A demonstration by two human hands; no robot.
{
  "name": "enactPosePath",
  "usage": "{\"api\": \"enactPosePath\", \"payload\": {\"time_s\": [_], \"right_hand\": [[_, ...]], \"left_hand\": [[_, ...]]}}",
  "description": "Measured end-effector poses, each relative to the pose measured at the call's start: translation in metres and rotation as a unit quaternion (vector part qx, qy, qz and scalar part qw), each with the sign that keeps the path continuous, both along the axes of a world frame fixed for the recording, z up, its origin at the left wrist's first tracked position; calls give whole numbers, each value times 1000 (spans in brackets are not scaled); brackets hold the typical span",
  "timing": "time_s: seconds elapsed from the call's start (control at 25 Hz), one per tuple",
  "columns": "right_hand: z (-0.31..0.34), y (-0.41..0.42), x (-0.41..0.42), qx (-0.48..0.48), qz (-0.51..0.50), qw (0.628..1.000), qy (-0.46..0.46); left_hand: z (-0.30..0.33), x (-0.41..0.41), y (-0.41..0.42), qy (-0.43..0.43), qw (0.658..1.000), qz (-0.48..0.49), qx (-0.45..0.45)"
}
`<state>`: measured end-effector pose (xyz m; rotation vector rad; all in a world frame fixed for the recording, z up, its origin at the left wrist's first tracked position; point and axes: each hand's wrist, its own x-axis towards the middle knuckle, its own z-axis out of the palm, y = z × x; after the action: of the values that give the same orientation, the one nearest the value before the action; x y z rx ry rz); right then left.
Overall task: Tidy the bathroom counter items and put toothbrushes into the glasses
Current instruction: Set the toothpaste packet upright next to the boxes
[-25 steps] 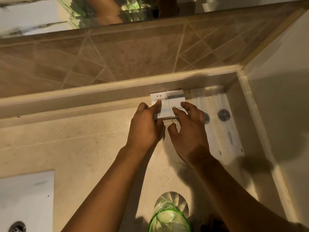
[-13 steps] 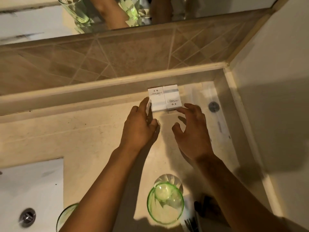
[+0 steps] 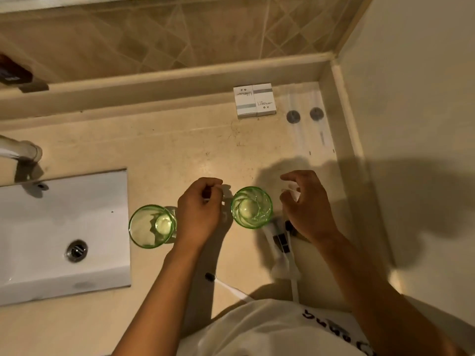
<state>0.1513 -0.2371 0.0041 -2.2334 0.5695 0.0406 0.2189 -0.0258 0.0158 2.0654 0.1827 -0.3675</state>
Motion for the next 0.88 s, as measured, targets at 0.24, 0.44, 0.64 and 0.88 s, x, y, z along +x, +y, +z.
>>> {"api": "enactPosePath", "payload": {"time_s": [0.24, 0.44, 0.64, 0.88], "right_hand": [[10, 19, -42, -14, -3, 1000, 8], [11, 36, -65, -28, -32, 999, 14], [9, 45, -76, 12, -36, 999, 35], [12, 39, -78, 40, 1, 999, 23]], "left_hand": [[13, -40, 26, -22, 999, -30, 10], [7, -73, 37, -5, 999, -38, -9], [-3, -93, 39, 27, 998, -48, -16], [6, -102, 25, 55, 998, -27, -18]]}}
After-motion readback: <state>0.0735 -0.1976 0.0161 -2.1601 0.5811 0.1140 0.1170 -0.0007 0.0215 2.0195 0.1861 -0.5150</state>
